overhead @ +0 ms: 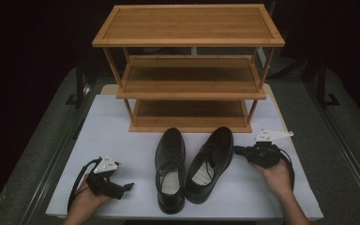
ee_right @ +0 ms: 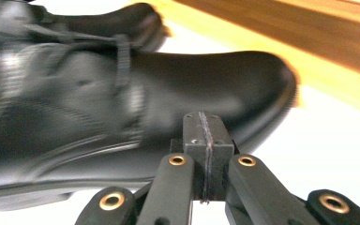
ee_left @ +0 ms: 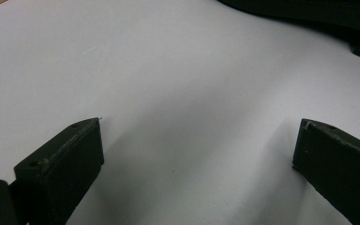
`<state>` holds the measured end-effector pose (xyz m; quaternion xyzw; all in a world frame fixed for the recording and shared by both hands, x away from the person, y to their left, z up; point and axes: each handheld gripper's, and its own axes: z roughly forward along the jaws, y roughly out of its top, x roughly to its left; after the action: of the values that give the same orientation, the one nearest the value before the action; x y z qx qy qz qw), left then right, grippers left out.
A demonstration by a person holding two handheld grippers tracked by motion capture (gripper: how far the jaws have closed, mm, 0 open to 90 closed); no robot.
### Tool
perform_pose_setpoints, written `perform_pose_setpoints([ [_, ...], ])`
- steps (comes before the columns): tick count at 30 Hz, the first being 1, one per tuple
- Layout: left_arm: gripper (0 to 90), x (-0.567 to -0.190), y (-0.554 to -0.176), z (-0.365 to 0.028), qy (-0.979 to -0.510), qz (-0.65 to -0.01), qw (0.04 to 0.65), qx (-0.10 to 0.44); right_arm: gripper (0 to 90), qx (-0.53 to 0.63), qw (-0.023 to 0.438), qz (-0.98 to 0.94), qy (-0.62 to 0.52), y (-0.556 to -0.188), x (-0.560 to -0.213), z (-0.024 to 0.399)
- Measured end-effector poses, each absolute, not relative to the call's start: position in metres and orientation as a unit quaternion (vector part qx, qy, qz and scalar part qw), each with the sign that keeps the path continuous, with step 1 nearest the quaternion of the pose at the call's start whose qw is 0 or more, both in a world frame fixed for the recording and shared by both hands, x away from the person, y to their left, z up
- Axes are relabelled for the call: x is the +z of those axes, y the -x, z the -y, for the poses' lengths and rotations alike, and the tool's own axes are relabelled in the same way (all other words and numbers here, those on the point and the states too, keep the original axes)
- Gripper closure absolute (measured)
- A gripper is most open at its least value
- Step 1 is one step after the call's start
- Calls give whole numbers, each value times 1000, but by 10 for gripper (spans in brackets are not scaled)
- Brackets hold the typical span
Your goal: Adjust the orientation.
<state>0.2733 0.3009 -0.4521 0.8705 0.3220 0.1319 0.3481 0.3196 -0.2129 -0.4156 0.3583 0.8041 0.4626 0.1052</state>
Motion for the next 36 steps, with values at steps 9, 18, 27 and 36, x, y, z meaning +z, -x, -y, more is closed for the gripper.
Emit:
perform_pose_setpoints([
  [9, 13, -452, -273, -301, -869, -323, 350, 133, 896, 453, 129, -789, -394, -369, -420, 222],
  [18, 13, -452, -273, -301, -870, -323, 349, 132, 897, 421, 127, -788, -430, -406, -433, 219],
  [27, 13, -452, -273, -301, -869, -323, 350, 132, 897, 422, 116, -792, -427, -410, -445, 207],
  [36, 13, -452, -273, -301, -870, -323, 350, 132, 898, 427, 111, -791, -424, -417, -446, 193],
])
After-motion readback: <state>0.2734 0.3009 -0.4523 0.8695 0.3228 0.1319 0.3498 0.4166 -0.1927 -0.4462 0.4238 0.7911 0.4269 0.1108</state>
